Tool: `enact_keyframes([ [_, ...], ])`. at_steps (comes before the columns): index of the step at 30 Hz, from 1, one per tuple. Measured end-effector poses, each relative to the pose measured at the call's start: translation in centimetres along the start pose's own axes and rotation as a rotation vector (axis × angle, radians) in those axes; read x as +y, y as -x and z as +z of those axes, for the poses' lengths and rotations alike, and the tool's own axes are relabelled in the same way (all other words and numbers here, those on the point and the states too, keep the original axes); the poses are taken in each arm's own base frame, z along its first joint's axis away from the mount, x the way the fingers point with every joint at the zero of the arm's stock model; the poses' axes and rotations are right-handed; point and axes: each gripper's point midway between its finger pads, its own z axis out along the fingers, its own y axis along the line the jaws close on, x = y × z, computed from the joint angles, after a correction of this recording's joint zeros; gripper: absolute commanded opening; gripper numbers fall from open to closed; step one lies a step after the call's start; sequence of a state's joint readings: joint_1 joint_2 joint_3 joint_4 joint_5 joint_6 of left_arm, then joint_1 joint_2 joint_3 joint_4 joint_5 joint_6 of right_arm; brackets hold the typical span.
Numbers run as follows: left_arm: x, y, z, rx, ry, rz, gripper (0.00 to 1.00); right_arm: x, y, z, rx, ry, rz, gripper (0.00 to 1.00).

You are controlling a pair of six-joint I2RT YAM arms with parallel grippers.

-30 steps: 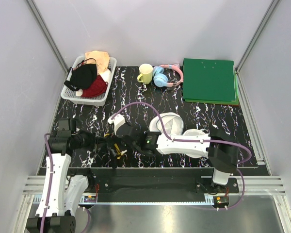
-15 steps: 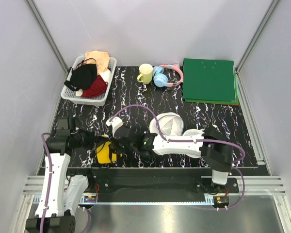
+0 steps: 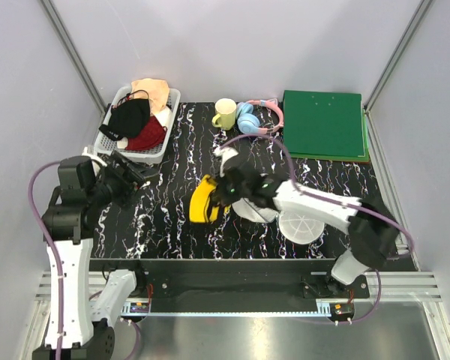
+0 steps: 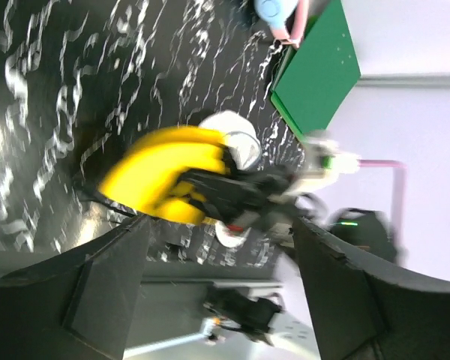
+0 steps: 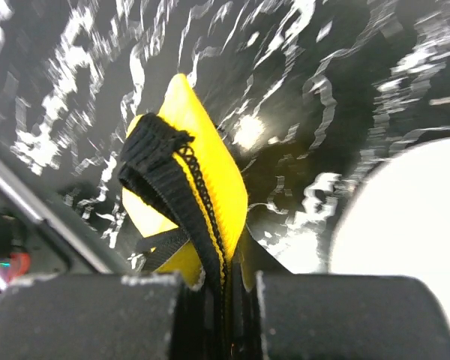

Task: Place the bra in the laundry bag and zip it closed

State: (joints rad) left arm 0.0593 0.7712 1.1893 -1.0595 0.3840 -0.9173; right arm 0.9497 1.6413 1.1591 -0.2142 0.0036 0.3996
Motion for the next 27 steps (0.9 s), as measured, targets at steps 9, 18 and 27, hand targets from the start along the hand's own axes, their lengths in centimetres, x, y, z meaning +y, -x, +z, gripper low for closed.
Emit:
enact_keyframes([
  [9, -2.8, -4.2, 7.8, 0.235, 0.007, 0.283, 0.75, -5.8, 9.0, -12.4, -0.204, -0.076, 0.152, 0.0],
  [18, -6.5, -11.5, 21.3, 0.444, 0.057, 0.536, 0.63, -17.5, 8.6, -21.5, -0.185, -0.395, 0.422, 0.0],
  [27, -3.0, -14.5, 28.1, 0.546, 0.16, 0.555, 0.62, -18.9, 5.1, -23.7, -0.066, -0.46, 0.52, 0.0],
])
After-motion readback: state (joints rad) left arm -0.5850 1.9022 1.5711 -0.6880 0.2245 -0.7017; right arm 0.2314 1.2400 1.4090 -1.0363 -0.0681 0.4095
